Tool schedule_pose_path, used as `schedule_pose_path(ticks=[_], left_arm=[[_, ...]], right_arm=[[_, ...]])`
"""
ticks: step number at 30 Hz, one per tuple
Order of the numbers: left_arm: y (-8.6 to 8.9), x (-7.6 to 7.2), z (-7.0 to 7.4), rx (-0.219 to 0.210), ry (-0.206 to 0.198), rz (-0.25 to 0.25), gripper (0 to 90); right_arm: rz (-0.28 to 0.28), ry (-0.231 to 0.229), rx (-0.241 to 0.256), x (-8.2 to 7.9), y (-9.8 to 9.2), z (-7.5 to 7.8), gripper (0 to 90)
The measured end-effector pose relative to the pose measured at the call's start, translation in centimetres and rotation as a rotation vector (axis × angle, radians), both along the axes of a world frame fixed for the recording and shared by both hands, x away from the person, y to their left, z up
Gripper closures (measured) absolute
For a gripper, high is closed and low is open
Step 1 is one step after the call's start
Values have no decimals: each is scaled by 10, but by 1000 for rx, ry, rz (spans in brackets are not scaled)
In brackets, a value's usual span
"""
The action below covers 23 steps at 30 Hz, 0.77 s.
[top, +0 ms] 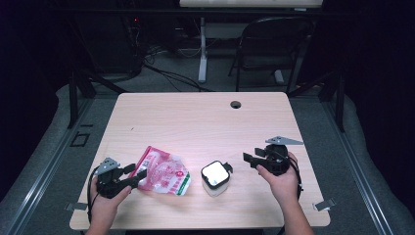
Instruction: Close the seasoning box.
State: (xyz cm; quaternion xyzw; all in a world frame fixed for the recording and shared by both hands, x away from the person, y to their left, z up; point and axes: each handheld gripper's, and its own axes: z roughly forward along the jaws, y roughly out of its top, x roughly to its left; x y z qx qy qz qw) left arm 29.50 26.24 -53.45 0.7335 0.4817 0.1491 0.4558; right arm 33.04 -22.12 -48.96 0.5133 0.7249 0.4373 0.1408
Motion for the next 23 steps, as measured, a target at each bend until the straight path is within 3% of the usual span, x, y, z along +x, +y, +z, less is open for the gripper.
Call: schedule_pose_path(ticks=[7,14,23], left_arm=[[7,8,-4,3,10,30,420],[15,16,-8,-10,27,60,411],[22,24,-13,-26,41,97,403]], right_arm=[[-48,33,-11,2,-13,-14,434],[-140,27,-11,2,-28,-32,433],[-157,76,-33,3,-34,-47,425]])
